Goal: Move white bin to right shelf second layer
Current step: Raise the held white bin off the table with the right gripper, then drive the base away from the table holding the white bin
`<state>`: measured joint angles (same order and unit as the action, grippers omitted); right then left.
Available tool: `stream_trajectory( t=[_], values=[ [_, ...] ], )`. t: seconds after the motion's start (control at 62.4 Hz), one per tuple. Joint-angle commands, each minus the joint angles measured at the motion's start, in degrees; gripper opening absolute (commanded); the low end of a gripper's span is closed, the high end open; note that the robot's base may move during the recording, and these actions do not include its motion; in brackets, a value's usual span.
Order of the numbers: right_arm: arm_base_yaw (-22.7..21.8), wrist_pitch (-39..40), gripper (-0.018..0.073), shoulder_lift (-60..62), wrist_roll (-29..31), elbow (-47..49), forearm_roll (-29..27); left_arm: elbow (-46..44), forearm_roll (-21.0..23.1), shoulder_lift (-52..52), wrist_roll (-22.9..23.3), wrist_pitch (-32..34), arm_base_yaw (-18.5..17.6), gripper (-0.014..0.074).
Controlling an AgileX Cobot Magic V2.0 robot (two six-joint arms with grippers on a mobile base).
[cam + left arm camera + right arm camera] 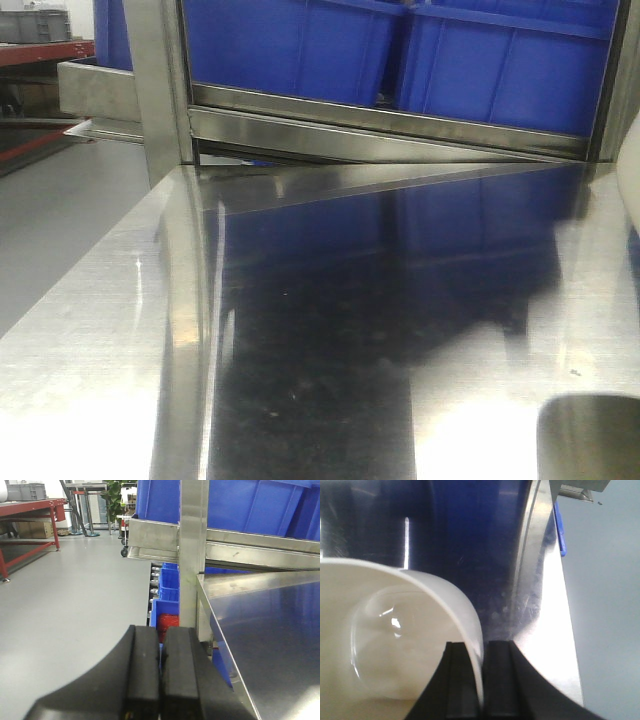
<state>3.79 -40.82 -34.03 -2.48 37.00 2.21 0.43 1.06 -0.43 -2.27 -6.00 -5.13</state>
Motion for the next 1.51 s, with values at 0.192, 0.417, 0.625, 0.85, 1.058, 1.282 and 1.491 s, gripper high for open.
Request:
stream_trajectory(
  t=[0.192,0.417,0.625,0.85,1.058,1.282,1.491],
  values=[
    [-0.39,4.79,0.0055,0.20,0.32,1.82,-0.29,1.65,0.43,-1.11,0.30,4.77,0.14,0.0085],
    [-0.39,4.79,0.0055,0.20,0.32,1.82,-0.29,1.65,0.43,-1.11,0.30,4.77,0.14,0.0085],
    [-0.39,4.79,0.0055,0.20,0.32,1.82,-0.29,1.65,0.43,-1.11,0.30,4.77,0.14,0.0085],
    [-0.39,4.79,0.0055,0.20,0.32,1.82,-0.29,1.65,0.43,-1.11,0.30,4.77,0.14,0.0085],
    [-0.39,4.79,0.0055,0.20,0.32,1.82,-0.29,1.65,0.43,-1.11,0.30,4.77,0.14,0.0085],
    [-0.39,4.79,0.0055,0.20,0.32,1.82,-0.29,1.65,0.43,-1.11,0.30,4.77,0.14,0.0085],
    [-0.39,4.79,0.0055,0.20,0.32,1.82,-0.29,1.65,0.43,-1.11,0.30,4.77,0.14,0.0085]
  ],
)
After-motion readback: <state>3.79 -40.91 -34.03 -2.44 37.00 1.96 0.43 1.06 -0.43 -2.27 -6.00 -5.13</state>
